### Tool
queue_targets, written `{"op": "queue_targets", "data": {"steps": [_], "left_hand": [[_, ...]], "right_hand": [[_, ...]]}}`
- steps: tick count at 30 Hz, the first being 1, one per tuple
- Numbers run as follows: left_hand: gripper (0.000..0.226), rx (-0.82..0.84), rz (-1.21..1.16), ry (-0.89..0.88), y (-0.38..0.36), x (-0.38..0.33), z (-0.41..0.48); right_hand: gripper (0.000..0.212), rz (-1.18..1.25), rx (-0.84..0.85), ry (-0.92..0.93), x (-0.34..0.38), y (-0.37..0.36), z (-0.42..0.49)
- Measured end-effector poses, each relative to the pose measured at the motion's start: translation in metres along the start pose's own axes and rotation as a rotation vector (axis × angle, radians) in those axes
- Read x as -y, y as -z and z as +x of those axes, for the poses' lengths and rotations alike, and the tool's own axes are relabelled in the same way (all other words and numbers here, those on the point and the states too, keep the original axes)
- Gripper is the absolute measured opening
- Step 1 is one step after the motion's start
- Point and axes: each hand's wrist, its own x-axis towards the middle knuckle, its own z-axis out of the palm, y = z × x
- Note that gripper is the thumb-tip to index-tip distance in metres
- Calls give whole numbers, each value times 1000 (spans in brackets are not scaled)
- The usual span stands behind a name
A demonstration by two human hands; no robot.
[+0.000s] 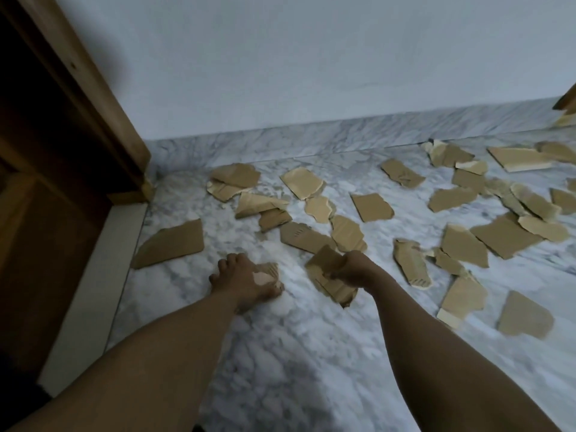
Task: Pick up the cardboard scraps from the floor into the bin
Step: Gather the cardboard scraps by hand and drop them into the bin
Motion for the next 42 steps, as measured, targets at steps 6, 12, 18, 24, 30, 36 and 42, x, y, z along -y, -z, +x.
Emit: {"op": "queue_targets", "data": {"steps": [6, 12, 18, 24, 30, 36, 42], "left_hand": [[105, 96, -48, 6, 6, 16, 21], [112, 113, 96, 134, 48, 60, 71], [126, 27, 253, 139, 94, 105, 102], [107, 2, 179, 39, 94, 94, 99], [125, 61, 130, 36, 76, 75, 96], [115, 24, 200, 7, 77, 64, 96], [106, 59, 144, -157, 85, 43, 91]], "right_hand": [[61, -400, -73, 99, 62, -8, 16], [68, -525, -85, 112, 80, -32, 44], [40, -513, -84, 84, 87, -45, 54], [63, -371, 49, 143, 96, -46, 61], [31, -536, -58, 397, 134, -47, 56], [42, -603, 60, 335, 137, -39, 62], [26, -564, -131, 366, 112, -47, 56]]}}
